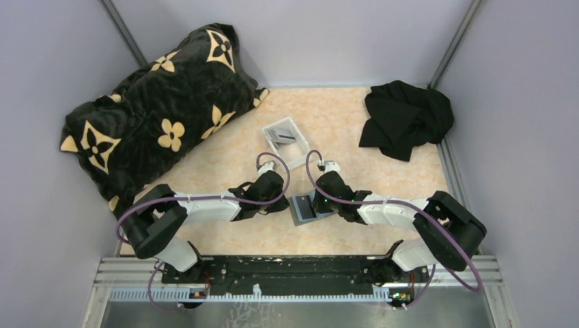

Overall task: Put the credit cards into the card holder
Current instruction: Insert the credit card into the card holder.

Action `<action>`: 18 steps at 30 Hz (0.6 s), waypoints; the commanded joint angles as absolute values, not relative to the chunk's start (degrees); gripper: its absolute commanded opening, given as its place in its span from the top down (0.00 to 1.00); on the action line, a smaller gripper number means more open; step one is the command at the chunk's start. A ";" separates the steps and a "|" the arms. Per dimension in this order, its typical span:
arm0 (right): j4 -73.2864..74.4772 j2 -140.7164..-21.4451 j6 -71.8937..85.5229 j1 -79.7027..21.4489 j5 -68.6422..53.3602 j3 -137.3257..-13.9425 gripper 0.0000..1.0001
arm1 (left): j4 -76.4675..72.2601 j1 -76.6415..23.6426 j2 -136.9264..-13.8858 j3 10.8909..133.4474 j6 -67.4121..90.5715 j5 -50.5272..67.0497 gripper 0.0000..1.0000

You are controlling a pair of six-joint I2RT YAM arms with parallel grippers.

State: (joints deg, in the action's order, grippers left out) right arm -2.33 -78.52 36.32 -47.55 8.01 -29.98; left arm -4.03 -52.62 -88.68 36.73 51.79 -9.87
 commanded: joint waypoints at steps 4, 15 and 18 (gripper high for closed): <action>-4.12 -76.96 37.45 -47.52 6.57 -29.71 1.00 | 6.27 -52.97 -92.41 34.41 50.36 -8.78 0.94; -0.26 -75.42 35.27 -47.57 11.00 -31.65 0.99 | 6.81 -52.95 -90.62 34.10 50.34 -9.53 0.94; 0.65 -75.49 34.19 -47.55 12.58 -32.45 0.98 | 6.97 -52.93 -91.23 34.42 50.23 -9.37 0.94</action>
